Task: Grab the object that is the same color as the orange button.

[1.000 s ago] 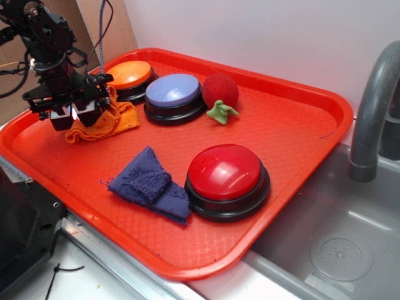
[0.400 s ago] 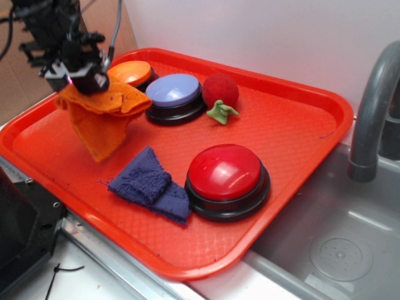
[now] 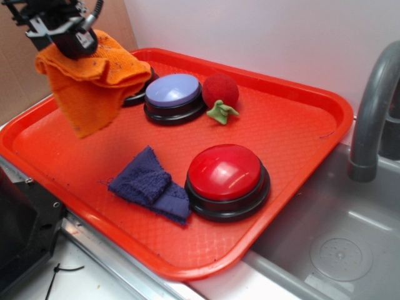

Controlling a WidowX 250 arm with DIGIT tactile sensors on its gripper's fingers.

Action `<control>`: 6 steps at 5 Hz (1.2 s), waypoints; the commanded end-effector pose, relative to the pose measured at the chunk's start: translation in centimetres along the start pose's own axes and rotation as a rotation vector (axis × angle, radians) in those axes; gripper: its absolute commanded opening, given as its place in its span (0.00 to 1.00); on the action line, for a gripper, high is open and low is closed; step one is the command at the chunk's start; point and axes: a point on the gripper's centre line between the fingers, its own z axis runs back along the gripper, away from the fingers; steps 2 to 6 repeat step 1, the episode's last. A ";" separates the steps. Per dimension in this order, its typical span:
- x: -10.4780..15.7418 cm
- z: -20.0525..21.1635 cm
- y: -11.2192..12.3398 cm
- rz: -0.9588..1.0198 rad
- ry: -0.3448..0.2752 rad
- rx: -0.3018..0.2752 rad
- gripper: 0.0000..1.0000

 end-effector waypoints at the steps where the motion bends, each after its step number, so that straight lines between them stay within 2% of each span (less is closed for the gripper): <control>1: 0.9 1.4 1.8 0.031 -0.010 0.032 0.00; 6: 0.9 1.4 1.8 0.031 -0.010 0.032 0.00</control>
